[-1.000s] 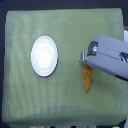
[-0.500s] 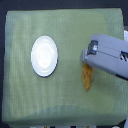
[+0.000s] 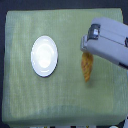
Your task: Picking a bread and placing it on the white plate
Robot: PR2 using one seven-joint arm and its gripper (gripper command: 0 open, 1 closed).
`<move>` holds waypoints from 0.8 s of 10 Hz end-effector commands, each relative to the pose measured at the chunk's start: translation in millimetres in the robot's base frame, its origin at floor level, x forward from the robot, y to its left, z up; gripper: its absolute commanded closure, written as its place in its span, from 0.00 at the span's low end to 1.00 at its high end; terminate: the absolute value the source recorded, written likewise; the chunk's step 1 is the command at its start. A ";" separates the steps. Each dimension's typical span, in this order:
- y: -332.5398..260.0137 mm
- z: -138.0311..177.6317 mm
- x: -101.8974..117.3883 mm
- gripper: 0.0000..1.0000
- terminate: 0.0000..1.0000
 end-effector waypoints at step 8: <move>283.3 22.9 32.9 1.00 0.00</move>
